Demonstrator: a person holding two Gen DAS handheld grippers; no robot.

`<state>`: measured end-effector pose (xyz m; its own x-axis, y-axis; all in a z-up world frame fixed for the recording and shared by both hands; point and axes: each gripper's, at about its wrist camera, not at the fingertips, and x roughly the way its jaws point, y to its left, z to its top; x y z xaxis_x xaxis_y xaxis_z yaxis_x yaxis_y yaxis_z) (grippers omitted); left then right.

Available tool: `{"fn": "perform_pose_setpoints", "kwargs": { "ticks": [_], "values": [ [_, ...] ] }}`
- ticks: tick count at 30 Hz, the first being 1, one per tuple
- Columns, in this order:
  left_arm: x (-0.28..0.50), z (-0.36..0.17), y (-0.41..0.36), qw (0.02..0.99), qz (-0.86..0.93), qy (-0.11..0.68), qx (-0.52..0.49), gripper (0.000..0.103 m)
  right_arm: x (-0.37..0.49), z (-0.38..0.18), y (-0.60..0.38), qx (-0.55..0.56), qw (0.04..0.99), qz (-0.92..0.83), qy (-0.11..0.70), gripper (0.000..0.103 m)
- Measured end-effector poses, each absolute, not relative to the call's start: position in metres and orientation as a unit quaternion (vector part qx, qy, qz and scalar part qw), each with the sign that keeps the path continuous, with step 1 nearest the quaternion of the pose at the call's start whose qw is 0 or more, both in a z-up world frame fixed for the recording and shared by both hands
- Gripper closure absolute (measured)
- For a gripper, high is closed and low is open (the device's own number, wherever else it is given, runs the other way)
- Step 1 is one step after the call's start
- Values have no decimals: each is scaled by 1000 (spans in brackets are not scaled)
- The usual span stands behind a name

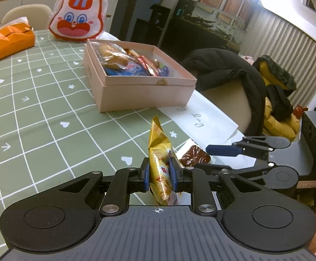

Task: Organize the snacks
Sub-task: 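Carry the panda bag and chocolate to the pink box and release both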

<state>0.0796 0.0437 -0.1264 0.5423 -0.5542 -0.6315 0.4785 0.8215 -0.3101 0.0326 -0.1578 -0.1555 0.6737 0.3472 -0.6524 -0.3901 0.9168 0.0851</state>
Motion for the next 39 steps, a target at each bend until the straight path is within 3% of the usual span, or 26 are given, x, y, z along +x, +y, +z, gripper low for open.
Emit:
{"fn": "perform_pose_setpoints", "kwargs": {
  "ticks": [15,21,26,32,39],
  "values": [
    [80,-111,54,882,-307,347,-86,81,29,-133,-162,-38,930,193,310,57],
    [113,-46,54,908,-306,265,-110,81,47,-85,-179,-32,953,174,247,57],
    [197,2,33,915,-305,223,-139,79,103,-41,-177,-53,968,151,196,56],
    [295,-63,3,883,-248,348,-194,76,153,-47,-189,-11,960,159,231,41],
    [233,-58,23,915,-234,286,-159,76,121,-79,-206,11,955,125,267,35]
  ]
}}
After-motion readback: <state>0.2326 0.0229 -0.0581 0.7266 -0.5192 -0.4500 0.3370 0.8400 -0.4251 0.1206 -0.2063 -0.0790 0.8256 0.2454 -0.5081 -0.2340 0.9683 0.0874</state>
